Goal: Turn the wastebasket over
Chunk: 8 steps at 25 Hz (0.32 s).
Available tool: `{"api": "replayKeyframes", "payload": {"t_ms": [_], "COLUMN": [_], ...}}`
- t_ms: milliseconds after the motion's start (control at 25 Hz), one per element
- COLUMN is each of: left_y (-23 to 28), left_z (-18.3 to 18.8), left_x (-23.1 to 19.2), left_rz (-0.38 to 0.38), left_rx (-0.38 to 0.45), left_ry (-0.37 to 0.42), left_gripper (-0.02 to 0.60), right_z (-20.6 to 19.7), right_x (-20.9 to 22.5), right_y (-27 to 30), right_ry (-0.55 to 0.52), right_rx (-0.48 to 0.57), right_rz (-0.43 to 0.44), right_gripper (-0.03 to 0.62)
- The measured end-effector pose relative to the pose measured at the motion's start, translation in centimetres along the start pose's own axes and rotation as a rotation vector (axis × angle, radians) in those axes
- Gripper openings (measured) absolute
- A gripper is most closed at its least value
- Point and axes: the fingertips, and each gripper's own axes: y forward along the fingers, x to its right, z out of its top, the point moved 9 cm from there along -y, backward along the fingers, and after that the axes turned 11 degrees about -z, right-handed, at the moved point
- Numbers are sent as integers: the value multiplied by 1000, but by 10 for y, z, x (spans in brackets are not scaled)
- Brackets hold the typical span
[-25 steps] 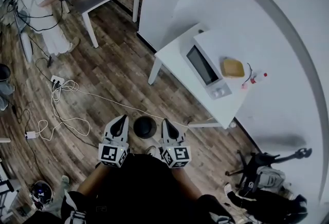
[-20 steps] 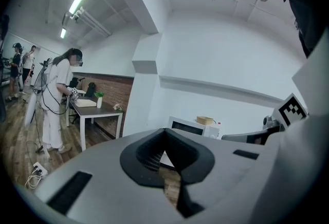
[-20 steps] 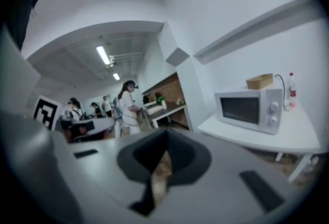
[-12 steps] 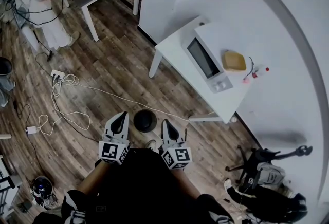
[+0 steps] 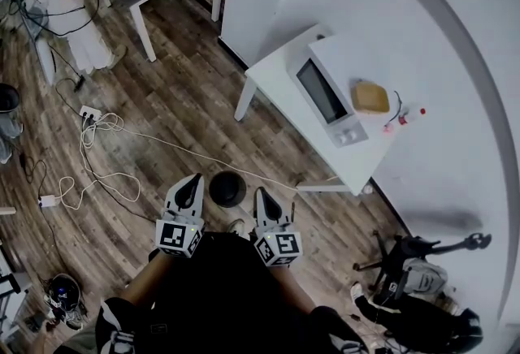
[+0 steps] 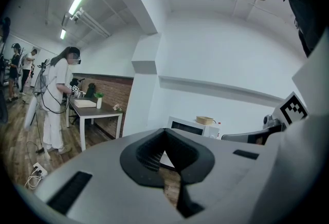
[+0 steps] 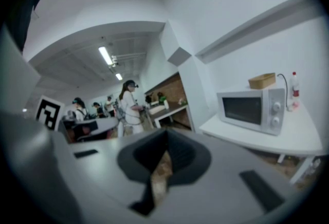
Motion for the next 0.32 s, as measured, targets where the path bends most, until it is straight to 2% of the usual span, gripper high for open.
{"api": "replayKeyframes", "payload": {"t_ms": [320], "left_y": [-2], "left_z": [0], "left_x": [1], "left_rz": [3], "left_rx": [-1], "left_ry": [-6], "left_gripper": [31], "right_z": [-1], "right_x": [0], "right_y": [0], "right_ry": [-18], "right_rx": [-9], "right_rz": [1], "right_gripper": [32]}}
